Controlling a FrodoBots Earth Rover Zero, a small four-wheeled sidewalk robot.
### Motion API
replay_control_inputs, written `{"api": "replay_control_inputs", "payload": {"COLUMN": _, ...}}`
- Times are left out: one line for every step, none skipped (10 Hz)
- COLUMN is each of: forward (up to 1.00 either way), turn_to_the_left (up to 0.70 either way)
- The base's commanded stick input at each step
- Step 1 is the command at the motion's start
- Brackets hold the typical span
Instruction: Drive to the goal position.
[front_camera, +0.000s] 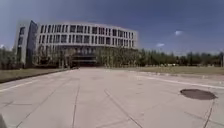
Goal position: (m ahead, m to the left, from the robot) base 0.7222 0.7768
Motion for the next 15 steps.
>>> {"api": "replay_control_inputs", "payload": {"forward": 0.7, "turn_to_the_left": 0.01}}
{"api": "replay_control_inputs", "payload": {"forward": 0.7, "turn_to_the_left": 0.01}}
{"api": "replay_control_inputs", "payload": {"forward": 0.7, "turn_to_the_left": 0.01}}
{"api": "replay_control_inputs", "payload": {"forward": 0.7, "turn_to_the_left": 0.01}}
{"api": "replay_control_inputs", "payload": {"forward": 0.7, "turn_to_the_left": 0.01}}
{"api": "replay_control_inputs", "payload": {"forward": 0.7, "turn_to_the_left": 0.01}}
{"api": "replay_control_inputs", "payload": {"forward": 0.7, "turn_to_the_left": 0.01}}
{"api": "replay_control_inputs", "payload": {"forward": 0.7, "turn_to_the_left": 0.01}}
{"api": "replay_control_inputs", "payload": {"forward": 0.7, "turn_to_the_left": 0.01}}
{"api": "replay_control_inputs", "payload": {"forward": 0.7, "turn_to_the_left": 0.01}}
{"api": "replay_control_inputs", "payload": {"forward": 0.7, "turn_to_the_left": 0.01}}
{"api": "replay_control_inputs", "payload": {"forward": 0.7, "turn_to_the_left": 0.01}}
{"api": "replay_control_inputs", "payload": {"forward": 0.7, "turn_to_the_left": 0.01}}
{"api": "replay_control_inputs", "payload": {"forward": 0.7, "turn_to_the_left": 0.01}}
{"api": "replay_control_inputs", "payload": {"forward": 0.7, "turn_to_the_left": 0.01}}
